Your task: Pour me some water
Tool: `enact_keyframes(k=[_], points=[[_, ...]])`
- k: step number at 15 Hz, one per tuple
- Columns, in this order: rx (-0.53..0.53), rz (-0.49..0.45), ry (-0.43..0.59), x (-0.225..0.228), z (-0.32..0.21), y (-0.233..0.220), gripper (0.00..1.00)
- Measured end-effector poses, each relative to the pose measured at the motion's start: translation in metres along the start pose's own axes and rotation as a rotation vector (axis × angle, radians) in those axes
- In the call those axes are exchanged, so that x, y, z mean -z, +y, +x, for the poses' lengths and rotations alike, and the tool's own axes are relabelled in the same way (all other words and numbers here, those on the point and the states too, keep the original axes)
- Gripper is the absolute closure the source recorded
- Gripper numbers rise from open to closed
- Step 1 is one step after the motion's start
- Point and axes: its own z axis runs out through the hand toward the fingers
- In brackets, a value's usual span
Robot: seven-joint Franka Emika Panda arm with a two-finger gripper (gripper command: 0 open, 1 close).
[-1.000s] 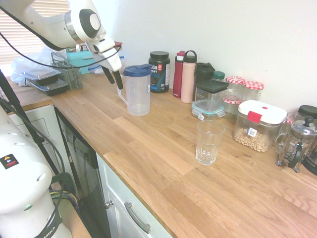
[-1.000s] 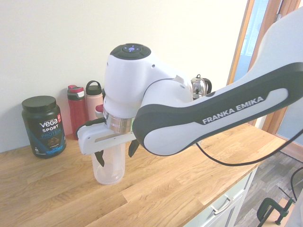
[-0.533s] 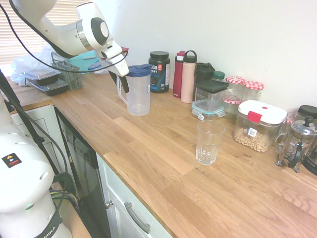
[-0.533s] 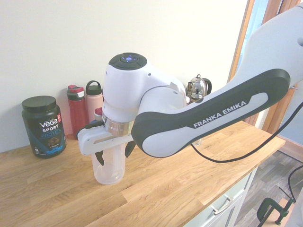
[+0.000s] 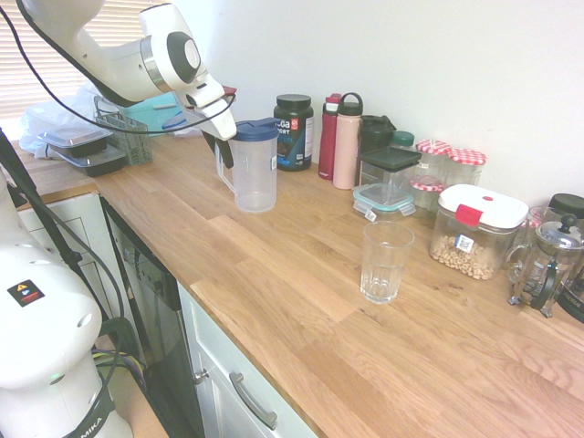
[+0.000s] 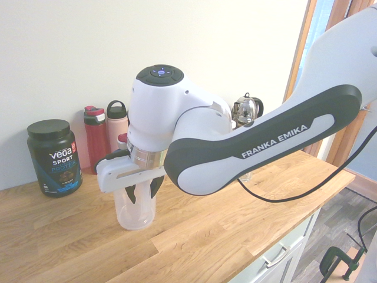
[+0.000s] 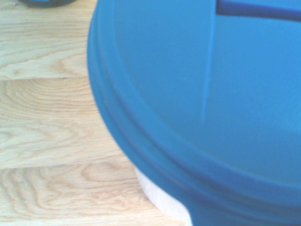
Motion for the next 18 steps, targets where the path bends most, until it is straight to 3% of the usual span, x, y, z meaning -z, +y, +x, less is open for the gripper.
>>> enact_keyframes(k=[11, 18], points=[[-0.009, 0.043, -0.010, 0.044, 0.005, 0.029, 1.00], [0.237, 0.043, -0.151, 0.137, 0.081, 0.136, 1.00]])
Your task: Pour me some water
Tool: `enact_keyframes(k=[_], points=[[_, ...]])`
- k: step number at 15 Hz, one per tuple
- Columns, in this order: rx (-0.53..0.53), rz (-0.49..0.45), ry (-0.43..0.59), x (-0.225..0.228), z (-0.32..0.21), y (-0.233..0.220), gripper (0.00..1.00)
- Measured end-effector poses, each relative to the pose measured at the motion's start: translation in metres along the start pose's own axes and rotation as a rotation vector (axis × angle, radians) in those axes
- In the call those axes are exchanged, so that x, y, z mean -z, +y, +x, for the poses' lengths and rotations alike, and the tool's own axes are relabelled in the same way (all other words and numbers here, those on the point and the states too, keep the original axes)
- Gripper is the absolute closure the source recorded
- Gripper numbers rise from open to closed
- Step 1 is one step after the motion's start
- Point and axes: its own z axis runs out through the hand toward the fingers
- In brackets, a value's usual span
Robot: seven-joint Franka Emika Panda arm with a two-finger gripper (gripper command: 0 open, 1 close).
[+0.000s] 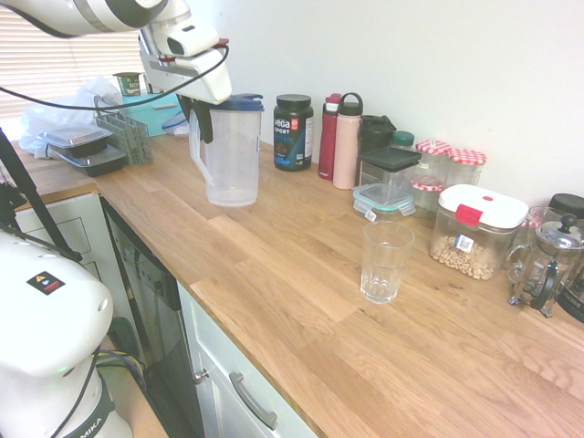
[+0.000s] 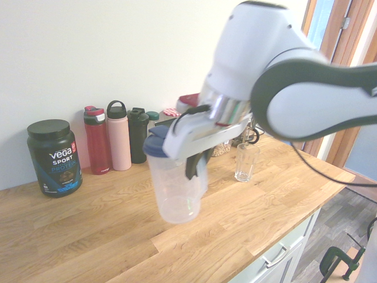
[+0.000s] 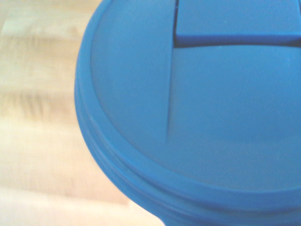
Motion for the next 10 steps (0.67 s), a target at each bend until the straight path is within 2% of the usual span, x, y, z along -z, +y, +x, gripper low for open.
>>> enact_keyframes(k=[5, 10], points=[[0.166, 0.017, -0.043, 0.050, 0.036, 0.113, 1.00], [0.213, 0.036, -0.036, 0.039, 0.087, 0.203, 1.00]])
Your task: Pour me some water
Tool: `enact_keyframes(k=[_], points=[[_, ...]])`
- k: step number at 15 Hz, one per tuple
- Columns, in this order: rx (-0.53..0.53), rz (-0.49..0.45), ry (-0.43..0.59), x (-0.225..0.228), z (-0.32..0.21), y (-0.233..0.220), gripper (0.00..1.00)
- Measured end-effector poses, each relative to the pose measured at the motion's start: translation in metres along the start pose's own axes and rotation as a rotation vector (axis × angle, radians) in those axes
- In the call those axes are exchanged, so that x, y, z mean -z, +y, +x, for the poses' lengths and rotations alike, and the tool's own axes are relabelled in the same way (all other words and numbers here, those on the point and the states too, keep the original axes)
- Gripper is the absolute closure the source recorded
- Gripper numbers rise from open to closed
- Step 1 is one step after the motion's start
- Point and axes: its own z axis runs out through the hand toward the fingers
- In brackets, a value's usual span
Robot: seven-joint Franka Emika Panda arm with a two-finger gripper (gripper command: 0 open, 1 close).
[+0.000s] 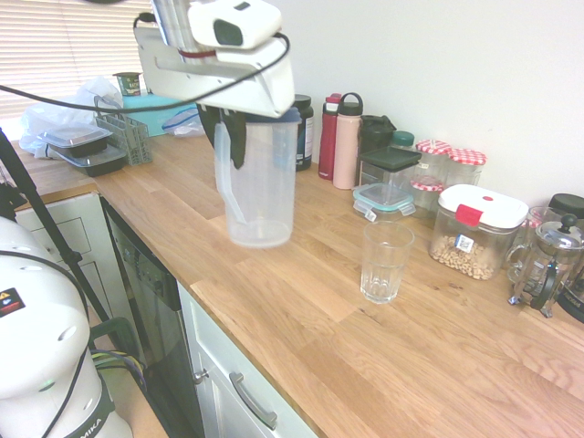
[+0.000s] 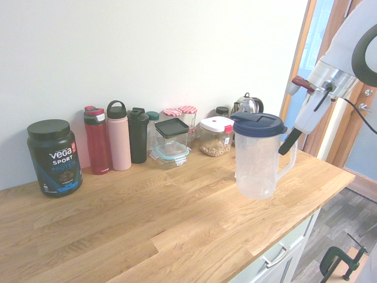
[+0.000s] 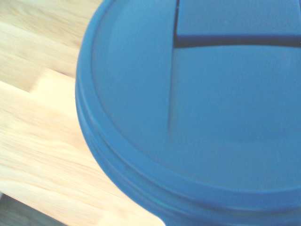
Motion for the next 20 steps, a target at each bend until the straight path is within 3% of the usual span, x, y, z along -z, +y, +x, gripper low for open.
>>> enact_keyframes(k=[5, 12, 14, 20], points=[[0.035, 0.068, -0.027, -0.022, 0.039, 0.076, 1.00], [0.214, 0.107, -0.064, -0.003, 0.107, 0.184, 1.00], [0.289, 0.065, -0.079, -0.002, 0.126, 0.190, 1.00], [0.445, -0.194, -0.155, -0.016, 0.189, 0.160, 1.00]])
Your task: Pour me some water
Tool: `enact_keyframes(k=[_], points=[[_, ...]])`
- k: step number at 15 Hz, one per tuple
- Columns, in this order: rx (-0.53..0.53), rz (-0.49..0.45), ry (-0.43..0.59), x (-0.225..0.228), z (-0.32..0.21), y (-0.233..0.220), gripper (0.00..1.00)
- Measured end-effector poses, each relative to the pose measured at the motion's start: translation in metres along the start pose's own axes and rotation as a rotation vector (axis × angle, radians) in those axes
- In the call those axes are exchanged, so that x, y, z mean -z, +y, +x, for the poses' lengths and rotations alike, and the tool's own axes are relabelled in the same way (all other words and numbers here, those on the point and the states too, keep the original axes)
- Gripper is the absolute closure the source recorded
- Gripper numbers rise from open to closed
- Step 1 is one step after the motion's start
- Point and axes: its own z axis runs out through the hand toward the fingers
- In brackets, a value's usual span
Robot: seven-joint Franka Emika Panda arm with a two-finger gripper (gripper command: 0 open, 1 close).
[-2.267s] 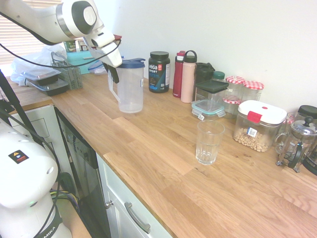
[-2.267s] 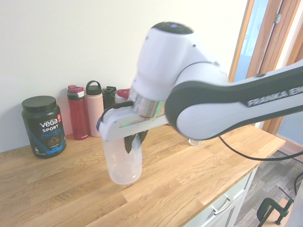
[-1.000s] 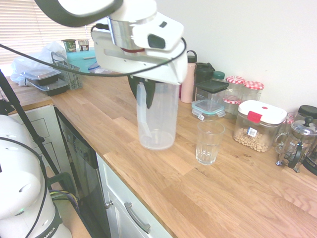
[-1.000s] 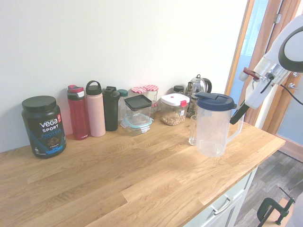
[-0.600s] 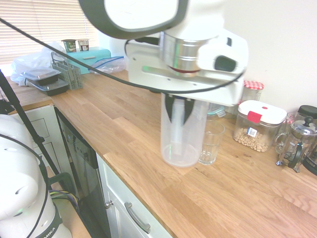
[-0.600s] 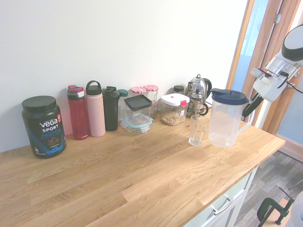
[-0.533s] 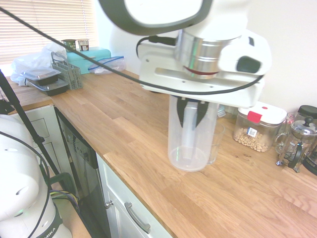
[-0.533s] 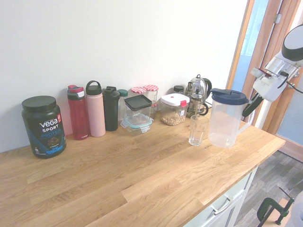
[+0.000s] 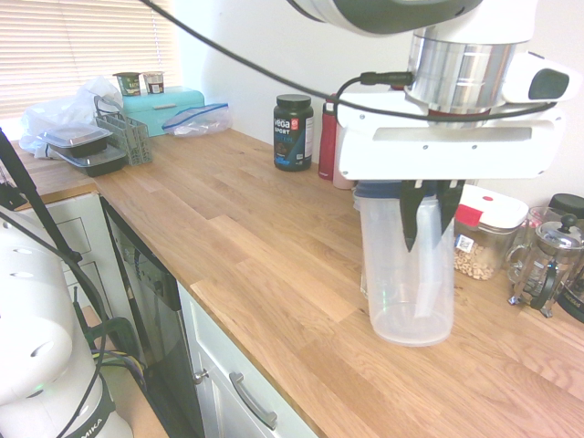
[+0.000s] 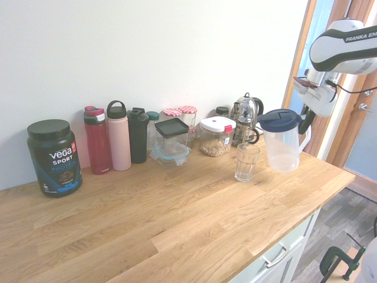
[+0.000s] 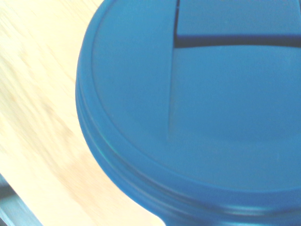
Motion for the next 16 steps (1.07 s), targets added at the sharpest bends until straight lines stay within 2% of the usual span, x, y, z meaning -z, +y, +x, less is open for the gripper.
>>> enact_keyframes(k=[2, 7, 13, 16], points=[[0.036, -0.073, -0.030, 0.006, 0.017, -0.010, 1.00], [0.136, -0.327, -0.161, -0.004, 0.055, -0.055, 1.00], [0.180, -0.460, -0.226, -0.023, 0.073, -0.088, 1.00], [0.180, -0.487, -0.242, -0.029, 0.077, -0.089, 1.00]])
